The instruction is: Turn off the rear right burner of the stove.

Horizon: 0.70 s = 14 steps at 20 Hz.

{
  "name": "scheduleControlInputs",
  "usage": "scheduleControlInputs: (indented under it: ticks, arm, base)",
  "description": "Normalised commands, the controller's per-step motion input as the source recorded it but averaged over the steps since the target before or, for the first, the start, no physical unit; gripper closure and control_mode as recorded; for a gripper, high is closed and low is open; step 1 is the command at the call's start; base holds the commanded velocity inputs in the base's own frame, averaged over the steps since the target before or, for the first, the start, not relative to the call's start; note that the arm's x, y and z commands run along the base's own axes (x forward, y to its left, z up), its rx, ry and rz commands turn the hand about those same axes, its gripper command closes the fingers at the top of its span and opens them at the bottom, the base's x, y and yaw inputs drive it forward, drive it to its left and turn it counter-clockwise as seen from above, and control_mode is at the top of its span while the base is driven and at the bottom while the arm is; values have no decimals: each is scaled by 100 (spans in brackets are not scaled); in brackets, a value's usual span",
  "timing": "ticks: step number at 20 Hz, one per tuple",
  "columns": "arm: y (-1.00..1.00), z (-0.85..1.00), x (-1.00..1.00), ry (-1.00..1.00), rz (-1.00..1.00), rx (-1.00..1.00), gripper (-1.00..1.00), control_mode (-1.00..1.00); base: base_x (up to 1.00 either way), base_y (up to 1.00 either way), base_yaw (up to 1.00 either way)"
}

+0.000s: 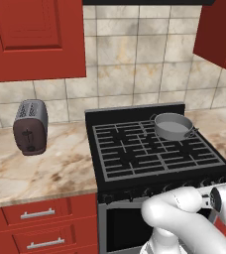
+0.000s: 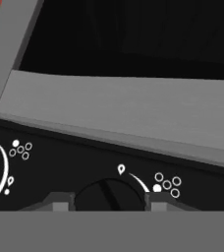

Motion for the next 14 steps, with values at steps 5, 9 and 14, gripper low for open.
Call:
scheduleControlInputs:
  ticks: [5, 9, 14]
  arm:
    - [1, 2, 19, -3, -17, 45, 100, -100]
    - [6, 11, 16, -2, -17, 46, 100, -100]
    - [18, 13, 4, 0, -20, 54, 100, -100]
  base:
    - [0, 0, 0]
    - [0, 0, 0]
    - [0, 0, 0]
